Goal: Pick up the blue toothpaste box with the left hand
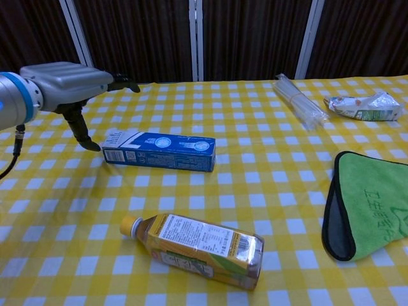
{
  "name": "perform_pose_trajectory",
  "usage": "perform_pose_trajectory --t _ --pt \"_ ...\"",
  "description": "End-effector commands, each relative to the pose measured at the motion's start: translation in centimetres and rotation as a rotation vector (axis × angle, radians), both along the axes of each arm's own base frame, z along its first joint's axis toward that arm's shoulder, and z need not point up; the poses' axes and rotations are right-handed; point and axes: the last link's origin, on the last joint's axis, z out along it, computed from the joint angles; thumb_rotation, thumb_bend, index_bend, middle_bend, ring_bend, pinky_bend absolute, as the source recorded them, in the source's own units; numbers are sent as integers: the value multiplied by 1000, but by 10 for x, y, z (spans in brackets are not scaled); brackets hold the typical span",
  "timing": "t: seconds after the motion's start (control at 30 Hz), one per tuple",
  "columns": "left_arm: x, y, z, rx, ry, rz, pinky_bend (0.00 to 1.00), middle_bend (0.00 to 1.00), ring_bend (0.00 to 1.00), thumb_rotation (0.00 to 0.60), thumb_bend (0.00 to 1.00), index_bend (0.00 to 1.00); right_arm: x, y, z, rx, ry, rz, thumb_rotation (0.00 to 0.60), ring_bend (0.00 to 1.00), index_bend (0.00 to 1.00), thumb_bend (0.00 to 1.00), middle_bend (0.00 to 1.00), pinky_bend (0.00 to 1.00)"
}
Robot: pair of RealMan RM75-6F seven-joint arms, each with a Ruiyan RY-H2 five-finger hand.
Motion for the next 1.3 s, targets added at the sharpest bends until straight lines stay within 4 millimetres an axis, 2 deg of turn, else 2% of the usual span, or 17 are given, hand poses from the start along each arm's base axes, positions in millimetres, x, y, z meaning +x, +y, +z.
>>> perform_pose_trajectory --t 0.03,0.17,0.37,0.9,1.03,1.2,1.3 --pt "18 16 -29 -31 55 4 122 0 20 600 45 93 -3 -1 4 -6 -10 -9 600 0 0 80 0 0" --pt "25 26 -43 -40 63 39 136 0 44 600 46 126 -7 -4 7 -10 -24 -24 600 0 0 80 0 0" --pt "33 38 -61 -52 82 66 146 2 59 600 112 158 -11 -7 10 -11 -34 -39 600 0 0 80 0 0" --pt "51 50 -99 -73 103 77 191 50 101 600 117 207 -16 -10 16 -25 -57 -51 600 0 0 80 0 0" --pt "55 50 -108 -69 101 66 256 125 169 600 175 285 -16 -10 18 -30 -64 -51 600 0 0 80 0 0" --pt "60 48 -115 -41 90 34 368 289 307 600 315 472 -17 -10 19 -33 -71 -48 600 0 0 80 0 0" --pt "61 46 -116 -27 80 11 399 333 344 600 360 523 -16 -9 19 -33 -72 -44 600 0 0 79 0 0"
